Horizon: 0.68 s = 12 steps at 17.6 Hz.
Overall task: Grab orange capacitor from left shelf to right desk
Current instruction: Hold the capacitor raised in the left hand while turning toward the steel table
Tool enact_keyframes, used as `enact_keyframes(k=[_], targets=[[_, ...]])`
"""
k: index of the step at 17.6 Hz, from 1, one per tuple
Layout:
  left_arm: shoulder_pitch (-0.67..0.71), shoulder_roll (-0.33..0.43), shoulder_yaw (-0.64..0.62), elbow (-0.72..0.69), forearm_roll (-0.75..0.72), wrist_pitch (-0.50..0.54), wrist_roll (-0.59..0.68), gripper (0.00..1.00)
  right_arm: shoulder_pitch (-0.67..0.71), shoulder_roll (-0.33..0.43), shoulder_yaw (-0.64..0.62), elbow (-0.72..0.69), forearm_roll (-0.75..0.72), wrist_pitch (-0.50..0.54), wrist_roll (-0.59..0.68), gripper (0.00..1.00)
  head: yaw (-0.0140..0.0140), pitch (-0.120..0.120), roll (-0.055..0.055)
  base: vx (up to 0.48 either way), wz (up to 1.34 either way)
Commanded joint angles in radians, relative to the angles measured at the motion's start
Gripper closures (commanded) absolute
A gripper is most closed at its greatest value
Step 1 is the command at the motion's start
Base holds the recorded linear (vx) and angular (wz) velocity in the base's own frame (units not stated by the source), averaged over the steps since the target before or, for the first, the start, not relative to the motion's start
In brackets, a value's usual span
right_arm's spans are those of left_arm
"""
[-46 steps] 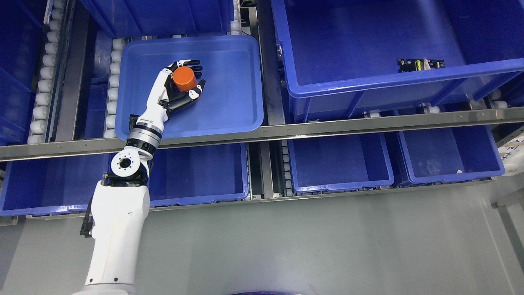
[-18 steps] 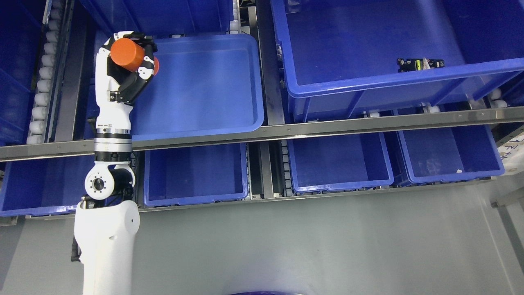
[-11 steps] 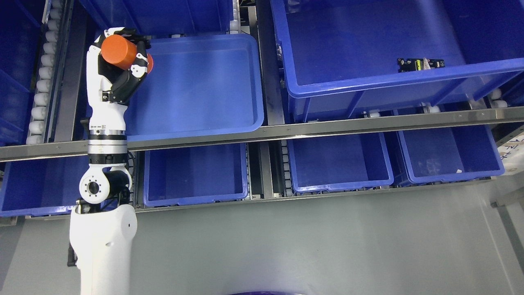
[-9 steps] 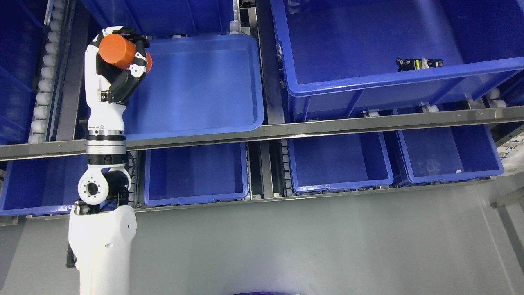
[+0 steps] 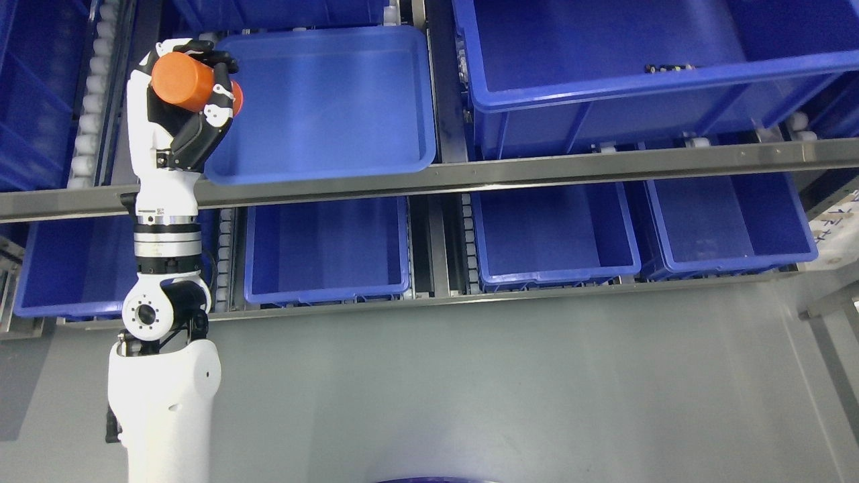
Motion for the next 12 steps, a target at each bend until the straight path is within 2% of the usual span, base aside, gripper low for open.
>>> enact_keyframes(k=[1, 7, 12], targets=[[0.007, 0.017, 0.004, -0.023, 0.0, -0.004, -0.008, 0.99, 0.023, -0.018, -0.017, -0.017, 0.003, 0.0, 0.001, 0.0, 0.0, 0.0, 0.0, -0.226, 0.01], [0.007, 0.017, 0.004, -0.023, 0.0, -0.002, -0.008, 0.99, 0.023, -0.018, -0.018, -0.017, 0.003, 0.0, 0.001, 0.0, 0.0, 0.0, 0.0, -0.191, 0.04], [0.002, 0.017, 0.004, -0.023, 0.0, 0.001, -0.008, 0.99, 0.023, -0.018, -0.018, -0.017, 0.003, 0.0, 0.001, 0.0, 0.0, 0.0, 0.0, -0.083, -0.03]])
